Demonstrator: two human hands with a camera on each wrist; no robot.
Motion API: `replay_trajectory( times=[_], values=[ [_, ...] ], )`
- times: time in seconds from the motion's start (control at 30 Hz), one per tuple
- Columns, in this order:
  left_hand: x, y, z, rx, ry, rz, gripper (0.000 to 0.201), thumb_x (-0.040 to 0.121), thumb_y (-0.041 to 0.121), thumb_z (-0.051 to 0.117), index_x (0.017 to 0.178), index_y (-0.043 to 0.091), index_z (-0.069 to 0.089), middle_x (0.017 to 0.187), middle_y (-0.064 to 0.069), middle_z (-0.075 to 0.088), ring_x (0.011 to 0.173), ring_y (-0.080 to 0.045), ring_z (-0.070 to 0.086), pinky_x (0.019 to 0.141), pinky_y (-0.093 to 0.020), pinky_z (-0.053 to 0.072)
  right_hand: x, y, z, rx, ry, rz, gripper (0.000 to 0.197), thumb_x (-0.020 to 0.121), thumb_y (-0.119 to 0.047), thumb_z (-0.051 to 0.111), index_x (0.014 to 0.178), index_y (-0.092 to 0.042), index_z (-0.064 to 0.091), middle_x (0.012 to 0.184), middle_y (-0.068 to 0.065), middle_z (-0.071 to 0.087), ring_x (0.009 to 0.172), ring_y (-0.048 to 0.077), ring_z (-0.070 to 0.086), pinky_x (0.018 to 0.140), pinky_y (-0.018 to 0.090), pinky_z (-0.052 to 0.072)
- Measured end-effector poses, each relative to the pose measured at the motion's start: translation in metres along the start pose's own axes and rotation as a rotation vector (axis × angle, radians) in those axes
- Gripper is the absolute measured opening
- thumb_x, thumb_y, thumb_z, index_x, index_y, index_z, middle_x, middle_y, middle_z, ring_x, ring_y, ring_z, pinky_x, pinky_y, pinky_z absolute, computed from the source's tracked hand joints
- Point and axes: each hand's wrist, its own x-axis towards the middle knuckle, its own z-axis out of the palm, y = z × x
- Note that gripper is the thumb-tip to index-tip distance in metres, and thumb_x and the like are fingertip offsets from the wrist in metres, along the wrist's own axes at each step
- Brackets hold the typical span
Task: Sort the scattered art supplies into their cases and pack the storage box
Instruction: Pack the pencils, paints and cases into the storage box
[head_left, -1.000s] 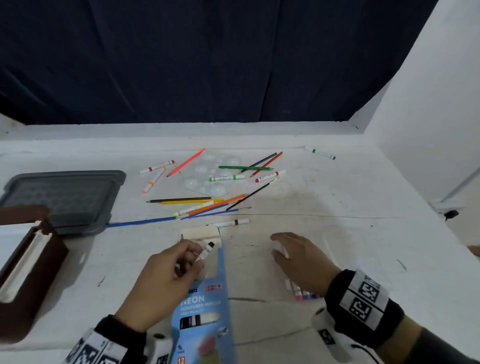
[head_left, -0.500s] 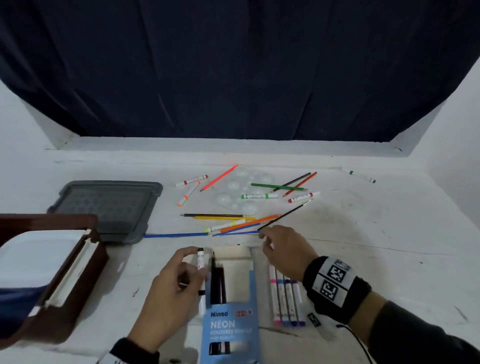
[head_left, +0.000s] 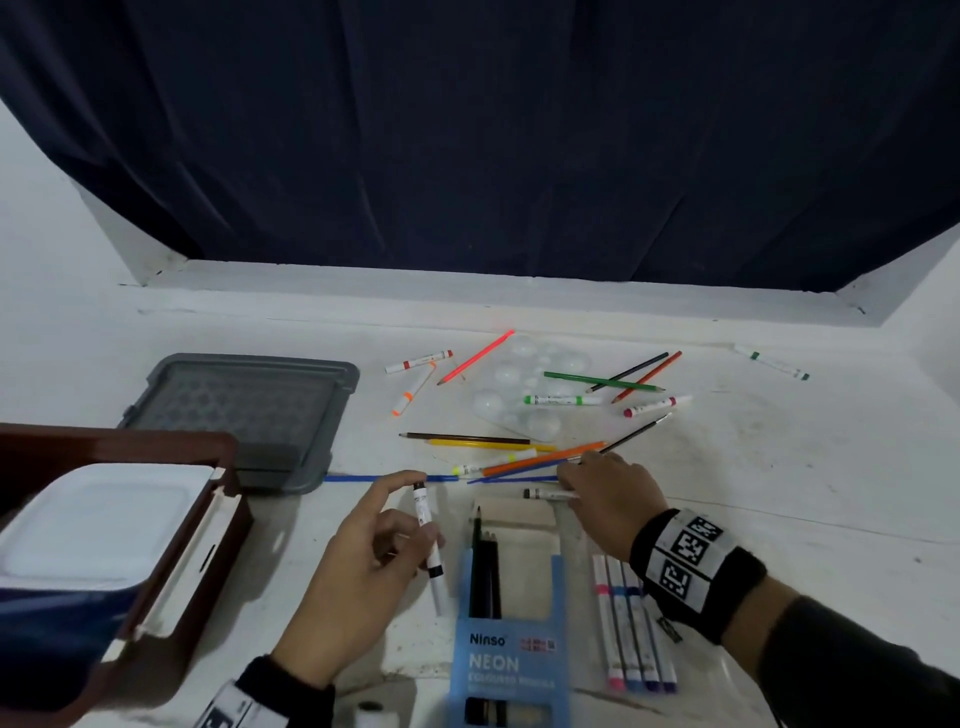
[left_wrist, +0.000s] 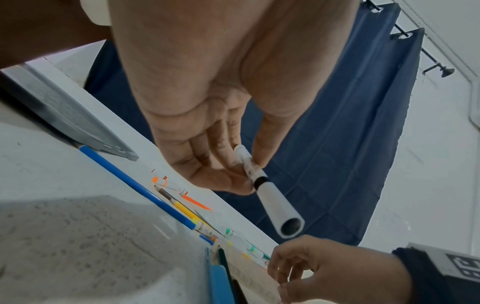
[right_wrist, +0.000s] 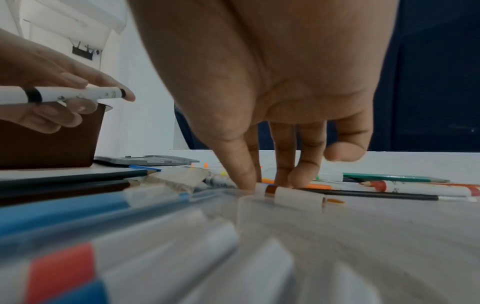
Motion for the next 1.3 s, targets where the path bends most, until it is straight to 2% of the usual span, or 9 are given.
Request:
replay_trajectory(
  times=[0.1, 0.23, 0.43, 0.5, 0.6, 0.77, 0.97, 1.13, 1.3],
  values=[
    [-0.001, 0.003, 0.002, -0.025, -0.016, 0.011, 0.04, 0.094, 0.018, 0.064, 0.128, 0.037, 0.052, 0.08, -0.007, 0.072, 0.076, -0.021, 0.066, 0.086, -0.046, 0.052, -0.006, 0.003, -0.008, -0.007, 0.08, 0.014, 0.026, 0.099, -0.019, 0.043, 0.124, -0.021, 0.046, 0.119, 0.003, 0.058, 0.116, 0.027, 0.051, 0.092, 0.042, 0.04],
    [0.001, 0.011, 0.01, -0.043, -0.018, 0.035, 0.04, 0.093, 0.017, 0.065, 0.127, 0.035, 0.054, 0.076, -0.01, 0.068, 0.069, -0.019, 0.061, 0.083, -0.04, 0.049, -0.018, 0.019, -0.027, 0.282, 0.289, -0.02, 0.014, 0.102, -0.027, 0.042, 0.113, -0.023, 0.049, 0.085, 0.0, 0.059, 0.073, 0.024, 0.057, 0.065, 0.035, 0.044],
    [-0.008, 0.025, 0.05, -0.08, -0.019, 0.05, 0.04, 0.092, 0.018, 0.068, 0.125, 0.036, 0.053, 0.075, -0.012, 0.065, 0.071, -0.029, 0.061, 0.08, -0.035, 0.051, -0.058, 0.066, -0.041, 0.755, 0.395, 0.052, 0.007, 0.086, -0.029, 0.073, 0.085, -0.033, 0.067, 0.068, -0.003, 0.063, 0.062, 0.015, 0.057, 0.064, 0.026, 0.047],
    [-0.012, 0.031, 0.068, -0.082, -0.015, 0.051, 0.039, 0.091, 0.019, 0.069, 0.123, 0.035, 0.053, 0.076, -0.009, 0.066, 0.068, -0.02, 0.061, 0.074, -0.027, 0.05, -0.076, 0.083, -0.039, 0.835, 0.414, 0.054, 0.013, 0.08, -0.027, 0.079, 0.078, -0.031, 0.066, 0.066, -0.001, 0.063, 0.057, 0.016, 0.055, 0.059, 0.021, 0.044],
    [-0.018, 0.04, 0.096, -0.08, -0.011, 0.042, 0.03, 0.088, 0.022, 0.072, 0.111, 0.037, 0.06, 0.078, -0.006, 0.065, 0.07, -0.022, 0.06, 0.064, -0.025, 0.053, -0.098, 0.106, -0.03, 0.95, 0.38, 0.045, 0.011, 0.08, -0.021, 0.079, 0.073, -0.021, 0.07, 0.063, -0.004, 0.063, 0.055, 0.012, 0.053, 0.058, 0.019, 0.041],
    [-0.024, 0.05, 0.135, 0.117, -0.082, 0.183, 0.017, 0.084, 0.029, 0.075, 0.1, 0.032, 0.072, 0.091, 0.007, 0.067, 0.061, -0.019, 0.062, 0.064, -0.028, 0.051, -0.114, 0.128, -0.007, 1.181, 0.204, 0.077, 0.024, 0.092, -0.025, 0.068, 0.07, -0.013, 0.067, 0.06, -0.001, 0.058, 0.052, 0.016, 0.053, 0.055, 0.036, 0.045],
    [-0.019, 0.056, 0.165, 0.614, -0.362, 0.459, 0.021, 0.089, 0.024, 0.07, 0.106, 0.036, 0.075, 0.109, 0.021, 0.064, 0.097, 0.004, 0.062, 0.082, -0.017, 0.049, -0.119, 0.13, 0.007, 1.27, 0.01, 0.017, 0.026, 0.096, -0.024, 0.063, 0.085, 0.0, 0.063, 0.072, 0.014, 0.063, 0.057, 0.023, 0.059, 0.054, 0.038, 0.053],
    [-0.009, 0.051, 0.181, 0.832, -0.522, 0.483, 0.031, 0.092, 0.013, 0.064, 0.113, 0.031, 0.075, 0.122, 0.014, 0.065, 0.109, -0.003, 0.06, 0.093, -0.02, 0.047, -0.114, 0.12, 0.011, 1.189, -0.035, -0.004, 0.015, 0.091, -0.021, 0.069, 0.094, -0.009, 0.06, 0.06, 0.009, 0.064, 0.055, 0.03, 0.062, 0.058, 0.041, 0.058],
    [-0.001, 0.047, 0.188, 0.845, -0.527, 0.481, 0.031, 0.091, 0.013, 0.065, 0.115, 0.029, 0.075, 0.129, 0.014, 0.067, 0.119, -0.002, 0.059, 0.1, -0.017, 0.041, -0.107, 0.114, 0.011, 1.097, -0.077, -0.006, 0.009, 0.095, -0.017, 0.062, 0.094, -0.009, 0.06, 0.062, 0.011, 0.066, 0.056, 0.033, 0.066, 0.064, 0.045, 0.061]
  ],
)
